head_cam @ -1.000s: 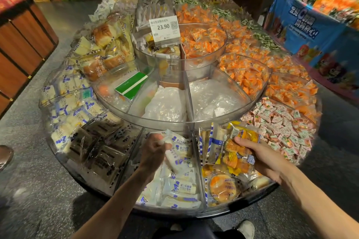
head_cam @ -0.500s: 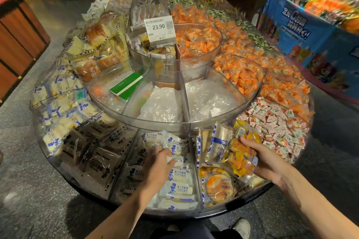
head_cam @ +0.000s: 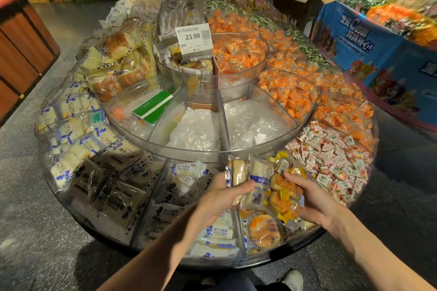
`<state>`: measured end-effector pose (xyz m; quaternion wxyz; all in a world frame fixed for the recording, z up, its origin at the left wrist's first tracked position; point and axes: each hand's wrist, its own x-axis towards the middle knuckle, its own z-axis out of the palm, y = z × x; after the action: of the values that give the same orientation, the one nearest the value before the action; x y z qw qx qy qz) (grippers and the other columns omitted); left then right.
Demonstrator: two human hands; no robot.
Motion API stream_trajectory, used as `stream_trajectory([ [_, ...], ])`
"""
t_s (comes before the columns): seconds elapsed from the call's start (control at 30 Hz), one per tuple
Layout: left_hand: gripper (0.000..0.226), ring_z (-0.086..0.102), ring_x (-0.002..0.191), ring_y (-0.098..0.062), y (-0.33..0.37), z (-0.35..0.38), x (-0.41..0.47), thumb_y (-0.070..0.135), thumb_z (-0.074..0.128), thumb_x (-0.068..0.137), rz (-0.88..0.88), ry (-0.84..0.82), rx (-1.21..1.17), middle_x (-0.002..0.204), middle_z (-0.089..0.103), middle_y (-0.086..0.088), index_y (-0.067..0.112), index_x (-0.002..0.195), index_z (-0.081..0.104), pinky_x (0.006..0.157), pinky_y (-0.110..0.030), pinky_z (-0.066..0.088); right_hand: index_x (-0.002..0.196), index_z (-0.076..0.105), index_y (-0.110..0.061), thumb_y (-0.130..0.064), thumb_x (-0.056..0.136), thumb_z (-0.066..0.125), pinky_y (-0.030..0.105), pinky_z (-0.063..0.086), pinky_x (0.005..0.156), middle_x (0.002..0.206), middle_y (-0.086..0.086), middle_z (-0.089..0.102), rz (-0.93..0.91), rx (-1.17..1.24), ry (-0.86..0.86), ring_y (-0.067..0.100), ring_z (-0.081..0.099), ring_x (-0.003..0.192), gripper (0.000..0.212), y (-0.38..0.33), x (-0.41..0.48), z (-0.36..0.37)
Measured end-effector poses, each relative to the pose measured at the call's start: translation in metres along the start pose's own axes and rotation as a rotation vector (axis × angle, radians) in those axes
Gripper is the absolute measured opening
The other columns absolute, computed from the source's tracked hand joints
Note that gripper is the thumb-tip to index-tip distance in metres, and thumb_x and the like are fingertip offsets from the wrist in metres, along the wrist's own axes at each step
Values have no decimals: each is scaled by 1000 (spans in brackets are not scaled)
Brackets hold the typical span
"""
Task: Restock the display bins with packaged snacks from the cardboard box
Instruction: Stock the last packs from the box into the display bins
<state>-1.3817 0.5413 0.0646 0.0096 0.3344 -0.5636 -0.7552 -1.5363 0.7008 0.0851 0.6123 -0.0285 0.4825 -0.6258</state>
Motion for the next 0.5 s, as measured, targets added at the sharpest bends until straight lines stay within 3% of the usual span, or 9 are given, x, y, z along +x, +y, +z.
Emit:
stream_trajectory([
  [0.07, 44, 71, 93, -4, 0, -4, 0, 22, 87, 72, 99, 85, -5, 103, 75, 2, 18, 109, 63, 73, -14, 49, 87, 79, -1, -25, 27, 105, 43, 63, 69, 91, 21, 75, 0, -6, -1, 31, 75, 74, 69, 1, 0, -2],
  [0.1, 37, 71, 86, -1, 1, -6, 0, 15, 86, 73, 149, 114, 13, 97, 76, 2, 20, 102, 65, 68, -13, 50, 87, 79, 0, -24, 27, 105, 43, 63, 68, 91, 21, 75, 2, -6, 4, 31, 75, 74, 69, 1, 0, -3],
  [0.23, 28, 72, 92, -9, 3, -17, -3, 15, 81, 77, 213, 219, 19, 94, 77, 7, 22, 101, 68, 94, -38, 55, 87, 77, 2, -19, 27, 105, 43, 63, 64, 90, 23, 74, 4, 40, 20, 33, 74, 72, 69, -1, 0, -7],
  [0.3, 19, 73, 95, -13, 4, -23, -7, 17, 74, 86, 223, 239, -13, 99, 77, 3, 20, 104, 69, 98, -44, 53, 85, 78, 2, -19, 25, 105, 44, 63, 64, 90, 23, 74, -11, 37, 35, 34, 74, 73, 69, -3, -1, -8],
  [0.4, 12, 74, 90, -13, 8, -32, -9, 16, 65, 94, 194, 185, -67, 95, 78, 3, 18, 105, 68, 86, -39, 57, 86, 78, 2, -18, 24, 105, 44, 63, 62, 90, 23, 74, -28, 47, 55, 34, 75, 72, 70, -6, -1, -12],
  [0.5, 9, 74, 81, -12, 13, -44, -10, 18, 61, 95, 108, 161, -145, 86, 78, 5, 19, 104, 64, 70, -30, 52, 86, 79, 0, -20, 22, 105, 46, 63, 67, 92, 23, 74, -47, 35, 90, 33, 75, 74, 73, -8, 1, -13],
])
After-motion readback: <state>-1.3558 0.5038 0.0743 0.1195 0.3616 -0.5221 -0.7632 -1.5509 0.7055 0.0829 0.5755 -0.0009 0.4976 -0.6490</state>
